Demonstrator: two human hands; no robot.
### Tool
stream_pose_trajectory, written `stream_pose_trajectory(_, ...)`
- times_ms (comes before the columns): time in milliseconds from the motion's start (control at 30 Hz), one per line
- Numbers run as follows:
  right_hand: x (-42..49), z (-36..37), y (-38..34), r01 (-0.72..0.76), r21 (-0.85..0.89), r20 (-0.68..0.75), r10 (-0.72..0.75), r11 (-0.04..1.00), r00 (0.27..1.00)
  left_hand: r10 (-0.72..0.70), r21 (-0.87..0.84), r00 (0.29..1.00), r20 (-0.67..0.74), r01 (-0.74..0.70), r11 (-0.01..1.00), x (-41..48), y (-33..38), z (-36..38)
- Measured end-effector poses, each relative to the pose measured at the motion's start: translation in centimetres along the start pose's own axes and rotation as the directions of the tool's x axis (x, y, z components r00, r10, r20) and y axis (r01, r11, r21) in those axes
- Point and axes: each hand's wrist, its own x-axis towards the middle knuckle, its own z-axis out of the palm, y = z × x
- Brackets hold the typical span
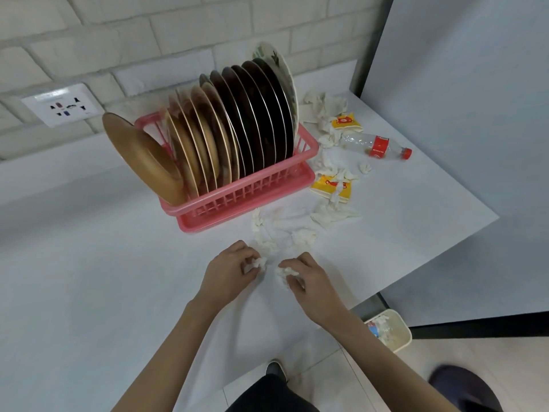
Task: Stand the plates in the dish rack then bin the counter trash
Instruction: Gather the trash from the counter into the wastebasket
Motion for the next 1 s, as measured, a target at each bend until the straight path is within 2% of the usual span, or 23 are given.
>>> stream_pose_trajectory(100, -0.7, -0.7, -0.4, -0.124, 0.241, -0.071, 0.145, 0.963, 0.987, -0.056, -0.098, 0.995, -0.079, 0.048, 0.994, -0.9, 0.4, 0.2)
stream_pose_trajectory(167, -1.1, -1.4, -1.0, -0.217, 0.467, -0.072, 0.282, 0.857, 0.957, -0.088, -0.189, 0.988, -0.131, 0.062, 0.980, -1.4, 0.9, 0.1)
stream_pose_trajectory(233, -1.4, -2.1, -1.4, -0.259, 0.598, -0.041, 0.351, 0.759, 0.935, -0.076, -0.262, 0.981, -0.180, 0.026, 0.965, -1.7, 1.7, 0.0)
stream_pose_trajectory(300, -1.7, -2.8, -1.7, -0.269, 0.586, -0.026, 0.350, 0.764, 0.936, -0.095, -0.361, 0.974, -0.206, 0.015, 0.932, -2.0, 3.0, -0.2)
stream_pose_trajectory(400, -2.0, -3.6, -1.6, -0.284, 0.557, -0.017, 0.352, 0.781, 0.936, -0.213, -0.587, 0.975, -0.067, 0.134, 0.798, -2.6, 5.4, -0.2)
stream_pose_trajectory(467, -2.3, -4.2, -1.3, -0.299, 0.559, -0.013, 0.369, 0.773, 0.929, -0.230, -0.638, 0.973, -0.008, 0.173, 0.750, -2.9, 6.7, 0.3)
stream_pose_trajectory(667, -5.1, -7.3, -0.5, -0.267, 0.634, -0.034, 0.372, 0.726, 0.928, -0.231, -0.642, 0.972, 0.032, 0.197, 0.741, -3.7, 11.0, 3.2)
stream_pose_trajectory(767, -7.3, -9.0, 0.6, -0.337, 0.617, -0.018, 0.440, 0.711, 0.898, -0.219, -0.658, 0.971, 0.095, 0.227, 0.718, -4.0, 13.6, 4.6)
stream_pose_trajectory(1000, -13.6, -12.3, 4.1, -0.386, 0.505, -0.121, 0.507, 0.772, 0.854, -0.103, -0.653, 0.965, 0.241, 0.240, 0.719, -4.7, 19.6, 9.1)
